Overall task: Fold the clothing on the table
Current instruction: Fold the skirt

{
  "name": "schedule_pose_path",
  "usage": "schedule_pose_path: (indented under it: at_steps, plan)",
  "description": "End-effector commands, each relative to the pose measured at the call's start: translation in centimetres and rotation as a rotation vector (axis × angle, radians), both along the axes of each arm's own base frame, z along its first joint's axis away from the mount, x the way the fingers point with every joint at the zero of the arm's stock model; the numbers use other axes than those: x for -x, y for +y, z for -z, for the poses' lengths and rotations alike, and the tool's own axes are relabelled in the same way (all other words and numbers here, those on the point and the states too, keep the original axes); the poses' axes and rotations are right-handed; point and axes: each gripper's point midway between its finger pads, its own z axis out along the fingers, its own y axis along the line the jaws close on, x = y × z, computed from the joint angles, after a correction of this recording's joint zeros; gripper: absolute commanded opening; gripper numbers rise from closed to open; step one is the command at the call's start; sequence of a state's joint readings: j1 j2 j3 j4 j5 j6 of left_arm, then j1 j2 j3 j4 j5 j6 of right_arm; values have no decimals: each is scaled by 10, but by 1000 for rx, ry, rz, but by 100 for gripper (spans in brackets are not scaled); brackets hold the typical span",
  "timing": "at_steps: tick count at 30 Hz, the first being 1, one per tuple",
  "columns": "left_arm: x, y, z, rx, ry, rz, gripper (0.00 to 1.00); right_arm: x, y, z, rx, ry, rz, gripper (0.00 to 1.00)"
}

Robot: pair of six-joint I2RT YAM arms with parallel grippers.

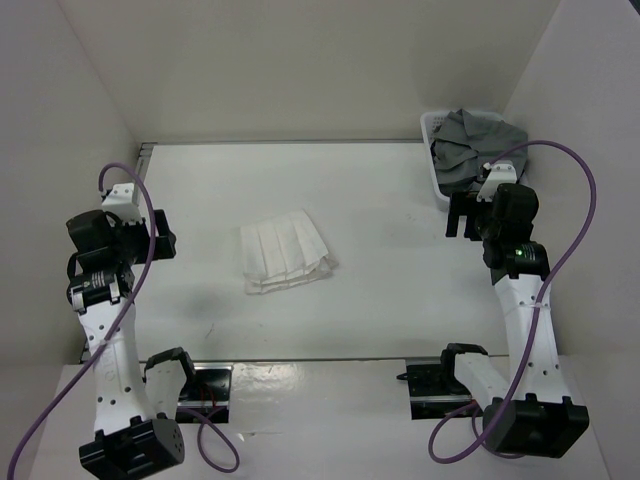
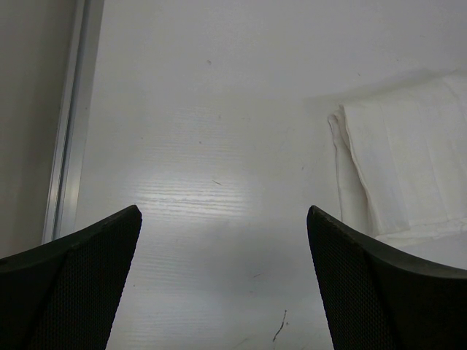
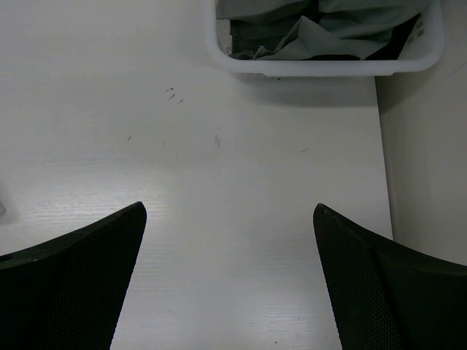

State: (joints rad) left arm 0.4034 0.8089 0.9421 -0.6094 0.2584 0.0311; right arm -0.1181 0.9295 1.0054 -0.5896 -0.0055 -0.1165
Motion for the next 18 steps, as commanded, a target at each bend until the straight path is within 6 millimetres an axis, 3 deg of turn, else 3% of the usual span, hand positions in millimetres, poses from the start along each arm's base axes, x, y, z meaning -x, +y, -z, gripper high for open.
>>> schedule_pose_path:
  at_steps: [1, 18]
  plan:
    - [-2, 2, -8, -34, -38, 16, 100, -5, -5, -10, 16, -54, 17, 99]
    - [0, 0, -8, -38, -46, 16, 100, -4, -1, -13, 8, -64, 0, 99]
